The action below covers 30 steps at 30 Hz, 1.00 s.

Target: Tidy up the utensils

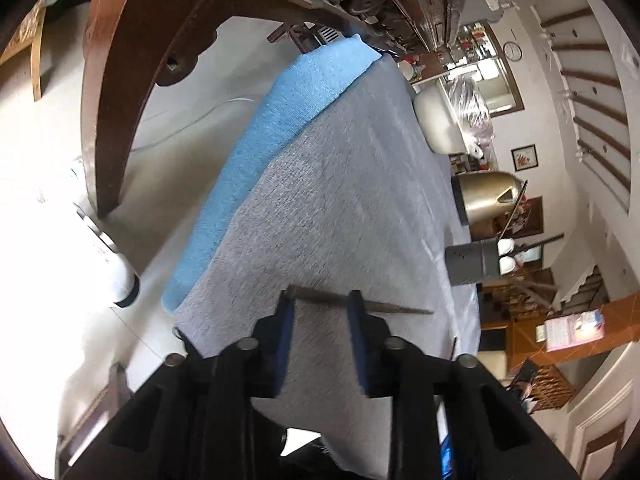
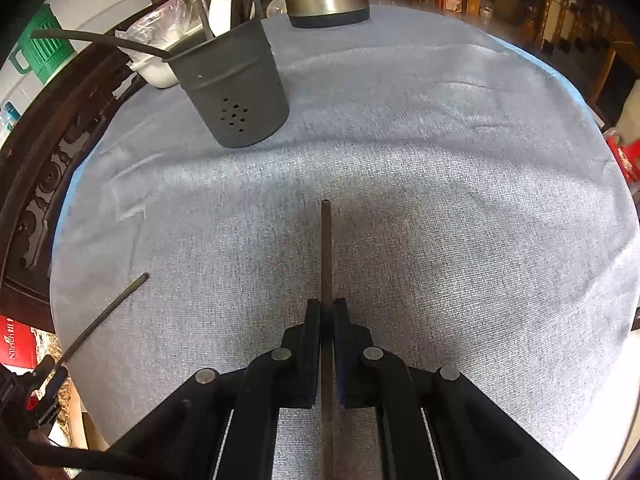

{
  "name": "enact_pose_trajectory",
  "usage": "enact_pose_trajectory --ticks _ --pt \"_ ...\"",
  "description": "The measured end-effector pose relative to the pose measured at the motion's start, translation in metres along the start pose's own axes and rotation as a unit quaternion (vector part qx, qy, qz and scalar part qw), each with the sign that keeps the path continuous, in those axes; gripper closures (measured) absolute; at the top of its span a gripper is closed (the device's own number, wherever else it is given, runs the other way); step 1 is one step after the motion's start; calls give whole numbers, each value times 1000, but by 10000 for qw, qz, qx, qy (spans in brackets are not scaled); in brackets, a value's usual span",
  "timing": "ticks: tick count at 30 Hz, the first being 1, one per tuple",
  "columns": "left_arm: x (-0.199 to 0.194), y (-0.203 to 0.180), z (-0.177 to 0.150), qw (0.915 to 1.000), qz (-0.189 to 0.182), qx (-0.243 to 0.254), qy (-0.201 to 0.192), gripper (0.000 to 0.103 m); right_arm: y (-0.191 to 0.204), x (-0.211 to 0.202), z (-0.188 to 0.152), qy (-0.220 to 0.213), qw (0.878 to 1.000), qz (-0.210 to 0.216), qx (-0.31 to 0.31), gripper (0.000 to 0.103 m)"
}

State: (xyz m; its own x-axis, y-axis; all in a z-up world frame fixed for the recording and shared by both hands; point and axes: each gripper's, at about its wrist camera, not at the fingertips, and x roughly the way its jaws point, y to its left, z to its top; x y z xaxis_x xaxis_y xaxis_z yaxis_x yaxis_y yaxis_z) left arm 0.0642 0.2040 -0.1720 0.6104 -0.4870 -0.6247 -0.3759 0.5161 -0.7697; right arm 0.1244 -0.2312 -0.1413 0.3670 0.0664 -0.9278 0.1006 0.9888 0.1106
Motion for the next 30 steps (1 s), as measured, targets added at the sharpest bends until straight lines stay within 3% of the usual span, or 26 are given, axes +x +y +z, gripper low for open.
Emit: enact_pose_trajectory --ticks 4,13,19,23,26,27,28,30 --pt "1 -2 13 9995 -143 -166 -219 86 3 1 2 4 10000 -14 -15 96" --pt "5 2 42 9954 -173 -687 -640 87 2 3 1 -5 10000 50 11 95" --pt "10 5 47 9932 -155 -991 -596 77 0 1 0 -1 10000 35 -17 95" --pt "12 3 47 9926 -47 -1030 -648 78 -1 1 1 11 10000 84 24 95" --pt "12 0 47 9929 91 -960 -695 83 -2 2 2 23 9999 116 50 95" --pt "12 -1 47 9928 123 -943 -724 94 -2 2 2 19 9999 113 43 95" --pt "13 -2 49 9929 113 -932 -726 97 -1 2 1 10 9999 102 21 95" --pt "11 -7 52 9938 80 -810 -762 96 -1 2 0 -3 10000 95 0 95"
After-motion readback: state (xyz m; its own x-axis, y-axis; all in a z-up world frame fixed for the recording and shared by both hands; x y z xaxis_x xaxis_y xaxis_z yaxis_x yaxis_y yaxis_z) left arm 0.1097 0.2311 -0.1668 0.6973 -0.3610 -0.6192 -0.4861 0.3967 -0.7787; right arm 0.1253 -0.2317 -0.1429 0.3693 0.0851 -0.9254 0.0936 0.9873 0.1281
